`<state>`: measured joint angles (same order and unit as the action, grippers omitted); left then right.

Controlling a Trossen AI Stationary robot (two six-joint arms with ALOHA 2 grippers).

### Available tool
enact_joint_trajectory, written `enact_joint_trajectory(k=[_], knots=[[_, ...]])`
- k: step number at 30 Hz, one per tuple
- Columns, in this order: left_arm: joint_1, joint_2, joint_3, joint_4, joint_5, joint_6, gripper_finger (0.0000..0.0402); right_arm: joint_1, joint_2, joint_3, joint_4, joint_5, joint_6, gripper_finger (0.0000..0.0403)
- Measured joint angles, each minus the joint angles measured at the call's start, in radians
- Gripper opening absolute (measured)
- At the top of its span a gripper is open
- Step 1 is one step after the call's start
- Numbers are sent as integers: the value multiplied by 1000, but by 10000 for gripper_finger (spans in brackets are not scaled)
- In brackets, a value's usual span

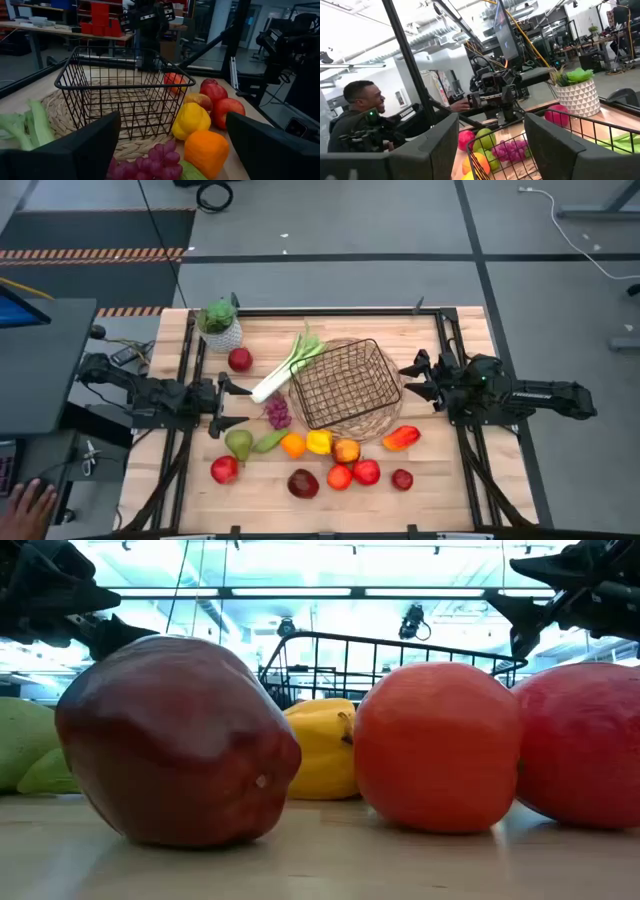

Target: Build produce basket

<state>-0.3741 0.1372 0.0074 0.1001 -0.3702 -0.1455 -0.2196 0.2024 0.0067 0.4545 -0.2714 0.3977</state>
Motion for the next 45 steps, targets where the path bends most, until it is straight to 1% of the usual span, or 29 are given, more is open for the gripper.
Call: enact_joint_trajectory(k=[39,41,43,45], knots=[[0,0,0,1,0,0,369,0,0,0,0,0,0,231],[2,0,0,41,-3,7,369,0,0,0,0,0,0,231],[7,0,0,135,-8,21,369,0,0,0,0,0,0,231],[7,0,0,206,-5,0,369,0,0,0,0,0,0,231]])
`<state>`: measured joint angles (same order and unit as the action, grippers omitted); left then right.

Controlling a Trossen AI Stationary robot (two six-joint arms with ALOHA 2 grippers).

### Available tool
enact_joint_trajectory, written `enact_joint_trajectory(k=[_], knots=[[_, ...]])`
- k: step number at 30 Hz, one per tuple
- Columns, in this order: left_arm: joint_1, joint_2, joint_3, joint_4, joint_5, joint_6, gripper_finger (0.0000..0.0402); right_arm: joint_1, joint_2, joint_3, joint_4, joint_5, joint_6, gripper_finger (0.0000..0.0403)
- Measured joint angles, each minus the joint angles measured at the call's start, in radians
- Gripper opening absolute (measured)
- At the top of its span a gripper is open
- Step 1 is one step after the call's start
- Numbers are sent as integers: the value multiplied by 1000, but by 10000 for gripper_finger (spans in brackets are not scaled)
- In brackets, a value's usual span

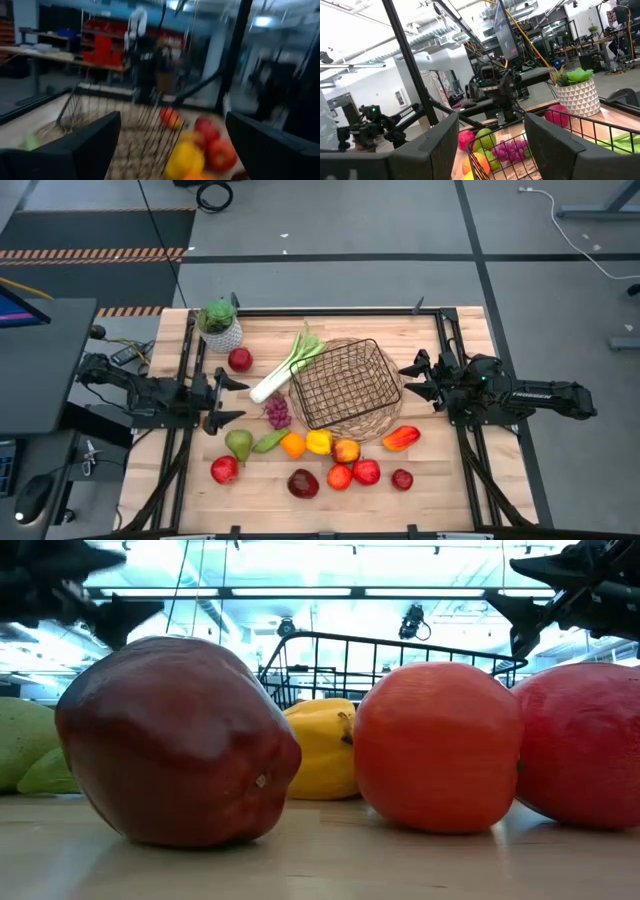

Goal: Build produce basket
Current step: Put the red apple into the black wire basket

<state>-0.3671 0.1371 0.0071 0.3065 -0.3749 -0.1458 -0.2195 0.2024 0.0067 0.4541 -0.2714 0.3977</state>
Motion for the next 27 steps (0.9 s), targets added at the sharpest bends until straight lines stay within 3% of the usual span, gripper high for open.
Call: enact_joint_trajectory(k=[7,13,17,21,24,27], knots=[[0,0,0,102,5,-157,369,0,0,0,0,0,0,231],[0,0,0,99,-1,-134,369,0,0,0,0,0,0,231],[2,10,0,60,-122,-219,369,0,0,0,0,0,0,231],[1,24,0,16,-189,-181,369,0,0,0,0,0,0,231],[2,47,2,8,-205,-222,369,0,0,0,0,0,0,231],[24,93,57,-101,-205,-227,368,0,0,0,0,0,0,231]])
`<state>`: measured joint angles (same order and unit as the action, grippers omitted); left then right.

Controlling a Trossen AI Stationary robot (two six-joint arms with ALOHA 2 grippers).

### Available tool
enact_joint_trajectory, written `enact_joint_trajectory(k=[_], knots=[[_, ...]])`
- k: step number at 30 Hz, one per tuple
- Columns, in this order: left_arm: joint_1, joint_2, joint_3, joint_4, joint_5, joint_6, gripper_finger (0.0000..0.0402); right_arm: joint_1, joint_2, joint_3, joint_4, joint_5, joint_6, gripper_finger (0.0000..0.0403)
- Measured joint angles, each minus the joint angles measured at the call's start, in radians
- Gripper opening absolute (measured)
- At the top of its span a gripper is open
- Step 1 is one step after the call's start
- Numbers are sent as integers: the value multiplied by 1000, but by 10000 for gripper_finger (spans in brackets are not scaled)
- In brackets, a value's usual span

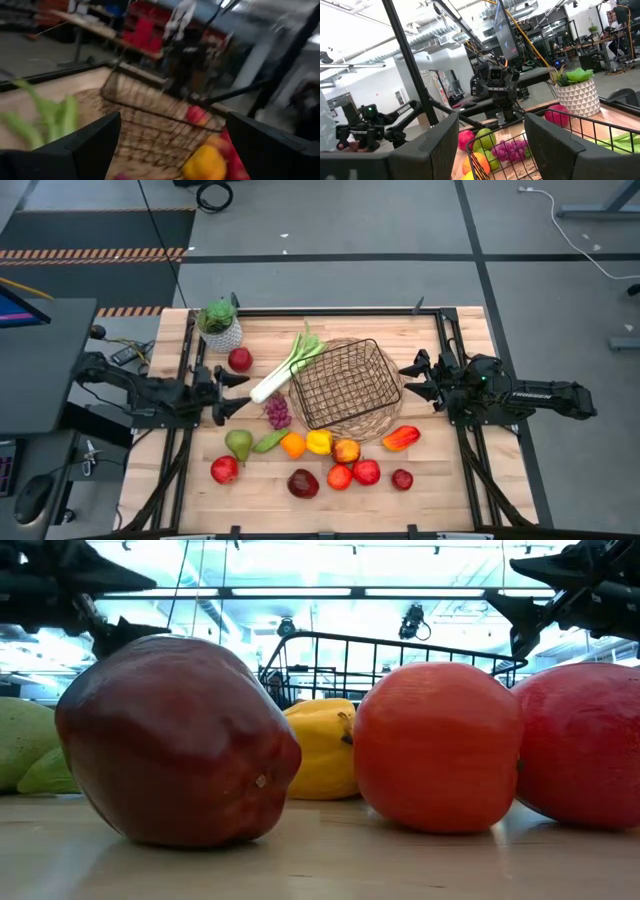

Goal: Build produce basket
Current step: Put the red apple into the black wire basket

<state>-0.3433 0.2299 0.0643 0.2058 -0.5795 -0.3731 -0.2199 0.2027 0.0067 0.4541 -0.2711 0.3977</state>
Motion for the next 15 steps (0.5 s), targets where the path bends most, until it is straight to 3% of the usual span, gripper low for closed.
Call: enact_joint_trajectory(k=[4,6,11,15], knots=[[73,107,146,-242,43,-66,364,0,0,0,0,0,0,231],[111,172,217,-386,164,-130,359,0,0,0,0,0,0,231],[146,350,365,-623,579,-346,345,0,0,0,0,0,0,231],[96,514,508,-740,690,-409,336,0,0,0,0,0,0,231]])
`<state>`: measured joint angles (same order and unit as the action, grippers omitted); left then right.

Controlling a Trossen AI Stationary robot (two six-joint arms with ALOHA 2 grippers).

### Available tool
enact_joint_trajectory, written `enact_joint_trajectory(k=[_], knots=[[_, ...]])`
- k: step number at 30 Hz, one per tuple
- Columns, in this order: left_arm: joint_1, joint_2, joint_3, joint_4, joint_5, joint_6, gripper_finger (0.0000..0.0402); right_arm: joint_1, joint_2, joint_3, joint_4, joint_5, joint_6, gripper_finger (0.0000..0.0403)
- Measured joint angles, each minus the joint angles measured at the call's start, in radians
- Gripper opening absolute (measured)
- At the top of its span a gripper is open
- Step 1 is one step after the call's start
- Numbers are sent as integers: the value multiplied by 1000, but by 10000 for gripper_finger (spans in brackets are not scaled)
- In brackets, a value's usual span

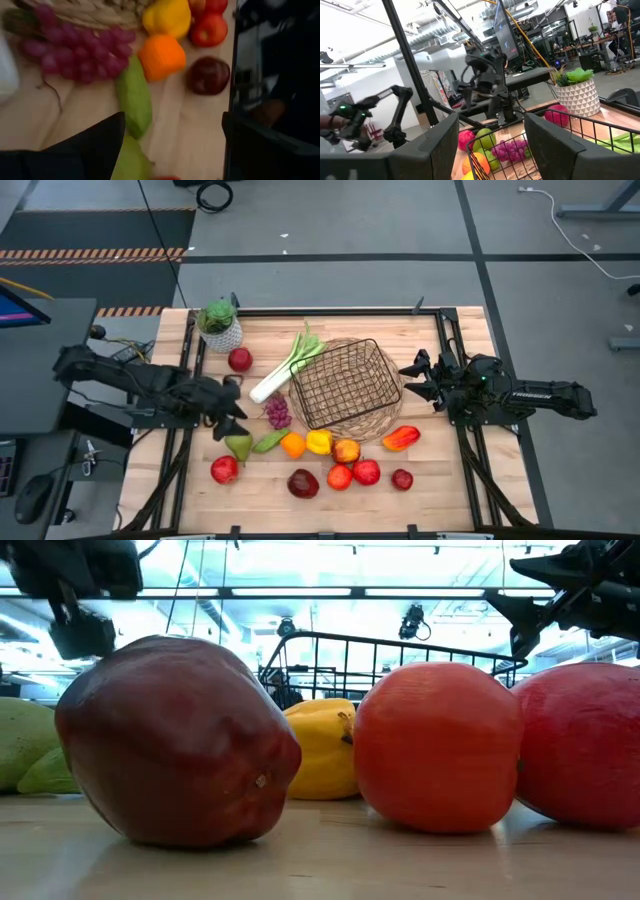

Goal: Build produce basket
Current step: Put the red apple into the black wire basket

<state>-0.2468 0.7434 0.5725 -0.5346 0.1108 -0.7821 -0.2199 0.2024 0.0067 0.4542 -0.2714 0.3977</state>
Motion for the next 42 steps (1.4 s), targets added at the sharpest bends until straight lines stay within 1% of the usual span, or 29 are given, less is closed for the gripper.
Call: enact_joint_trajectory(k=[3,6,9,14,19,22,25,28,31,33,37,39,42], knots=[[-72,128,126,-112,-11,12,331,0,0,0,0,0,0,231],[-164,249,247,-224,-48,7,326,0,0,0,0,0,0,231],[-271,363,350,-332,-72,-20,322,0,0,0,0,0,0,231],[-425,537,503,-549,-78,-72,314,0,0,0,0,0,0,231],[-513,688,660,-765,-71,-69,304,0,0,0,0,0,0,231],[-552,743,698,-852,-40,-71,298,0,0,0,0,0,0,231],[-587,774,697,-868,-5,-80,299,0,0,0,0,0,0,231],[-604,804,697,-878,-20,-97,310,0,0,0,0,0,0,231],[-597,835,697,-874,-28,-75,320,0,0,0,0,0,0,231],[-590,855,697,-865,-29,-65,332,0,0,0,0,0,0,231],[-585,898,697,-815,-27,-66,371,0,0,0,0,0,0,231],[-585,921,697,-777,-7,-70,390,0,0,0,0,0,0,231],[-588,954,697,-734,43,-70,396,0,0,0,0,0,0,231]])
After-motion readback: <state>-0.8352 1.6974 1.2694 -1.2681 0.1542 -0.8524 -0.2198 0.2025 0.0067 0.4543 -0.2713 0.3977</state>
